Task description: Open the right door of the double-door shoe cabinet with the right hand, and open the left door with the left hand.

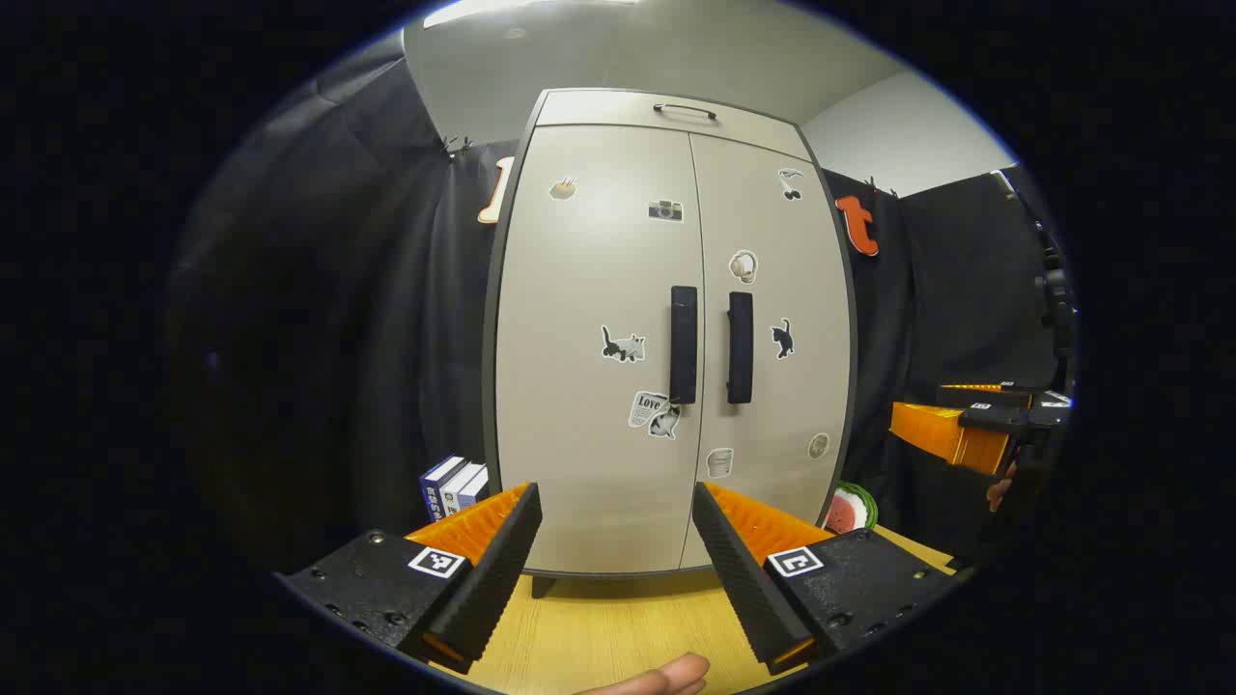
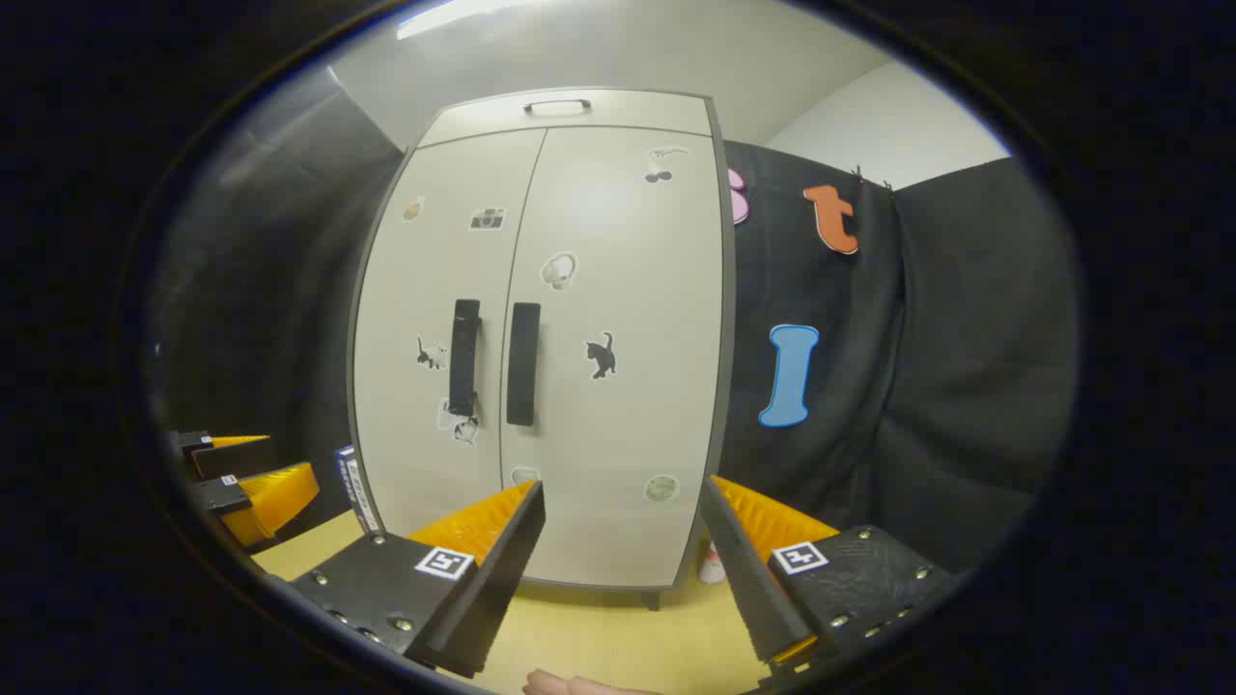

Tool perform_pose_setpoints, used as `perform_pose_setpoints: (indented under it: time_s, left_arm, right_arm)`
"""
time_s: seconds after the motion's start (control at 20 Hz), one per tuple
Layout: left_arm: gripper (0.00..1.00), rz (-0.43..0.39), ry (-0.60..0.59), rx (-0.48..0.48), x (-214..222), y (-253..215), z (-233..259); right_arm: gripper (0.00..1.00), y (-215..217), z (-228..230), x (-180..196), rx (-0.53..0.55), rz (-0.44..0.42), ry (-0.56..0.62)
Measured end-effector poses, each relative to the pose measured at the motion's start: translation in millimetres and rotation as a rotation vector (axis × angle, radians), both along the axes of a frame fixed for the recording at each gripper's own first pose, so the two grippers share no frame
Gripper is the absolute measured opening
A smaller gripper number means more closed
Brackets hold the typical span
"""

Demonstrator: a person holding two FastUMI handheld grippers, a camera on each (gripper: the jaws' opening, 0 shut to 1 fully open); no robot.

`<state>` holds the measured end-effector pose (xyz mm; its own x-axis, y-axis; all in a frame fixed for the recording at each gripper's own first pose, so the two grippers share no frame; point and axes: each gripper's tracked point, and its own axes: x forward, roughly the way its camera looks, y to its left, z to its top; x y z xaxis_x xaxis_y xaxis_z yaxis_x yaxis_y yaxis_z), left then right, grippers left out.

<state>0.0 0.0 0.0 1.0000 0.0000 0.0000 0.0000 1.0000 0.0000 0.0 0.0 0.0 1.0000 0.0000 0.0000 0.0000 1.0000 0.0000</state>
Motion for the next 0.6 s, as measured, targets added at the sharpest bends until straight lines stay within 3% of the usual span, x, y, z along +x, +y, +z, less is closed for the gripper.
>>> perform_pose_setpoints:
  time_s: [0.6]
  left_arm:
    - [0.98,-0.046,-0.008,0.054,-10,-18,8]
  right_arm:
    - [0.97,-10,-2,-11,0.024,-0.002,-0.002]
